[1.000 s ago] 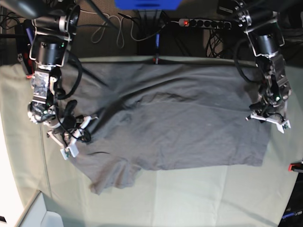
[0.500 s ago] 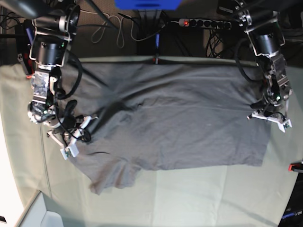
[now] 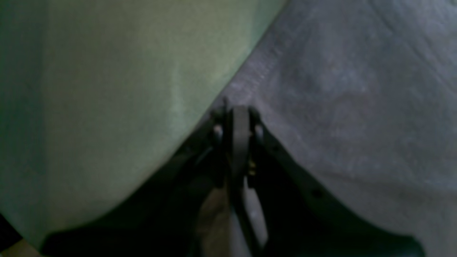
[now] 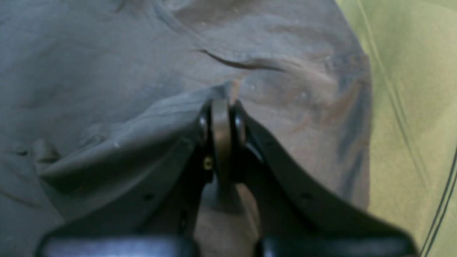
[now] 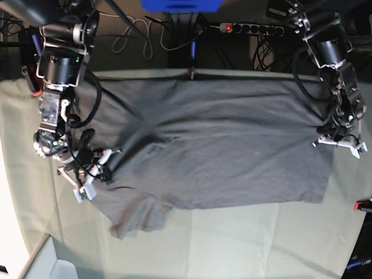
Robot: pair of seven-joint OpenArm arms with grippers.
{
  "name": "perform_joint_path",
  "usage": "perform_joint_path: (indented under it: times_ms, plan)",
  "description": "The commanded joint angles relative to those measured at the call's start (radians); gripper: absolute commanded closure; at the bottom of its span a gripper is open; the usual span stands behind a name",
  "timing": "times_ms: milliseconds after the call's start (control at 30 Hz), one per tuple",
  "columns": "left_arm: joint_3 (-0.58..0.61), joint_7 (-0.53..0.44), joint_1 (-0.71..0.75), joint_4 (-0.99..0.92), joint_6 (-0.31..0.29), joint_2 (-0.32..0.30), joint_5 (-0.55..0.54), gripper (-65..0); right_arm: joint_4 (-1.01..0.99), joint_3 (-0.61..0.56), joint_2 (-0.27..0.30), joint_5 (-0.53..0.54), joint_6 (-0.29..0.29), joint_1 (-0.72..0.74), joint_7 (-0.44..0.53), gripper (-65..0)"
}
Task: Layout the t-shirt on the table in an organized manner, then fold the t-shirt properly
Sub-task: 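Move the left gripper to the opposite side edge and grasp it, then pull both held side edges toward the collar edge with both grippers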
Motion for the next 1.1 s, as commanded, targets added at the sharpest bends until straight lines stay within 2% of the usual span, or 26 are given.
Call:
perform_joint_path:
  times_ms: [0,367,600,967,1067]
  plan:
    - [-0.003,-0.023,-0.019,0.021,0.006,-0.02,0.004,0.0,0.016,0.003,0.006,0.019,-0.001,0.032,0.024,0.0]
    - [-0.003,-0.031,-0.021,0.021,0.004,-0.018,0.003,0.0,0.014,0.003,0.006,0.017,-0.001,0.045,0.024,0.0]
    - [-0.003,-0.032,-0.021,0.021,0.004,-0.018,0.003,0.0,0.014,-0.001,-0.02,0.013,-0.001,0.064,0.024,0.0]
    - [-0.003,-0.031,-0.021,0.021,0.002,-0.018,0.003,0.0,0.013,-0.002,-0.017,0.014,-0.001,0.067,0.025,0.0]
    - [-0.003,-0.023,-0.021,0.021,0.002,-0.017,0.003,-2.6,0.013,-0.004,-0.014,0.014,-0.001,0.067,0.022,-0.8]
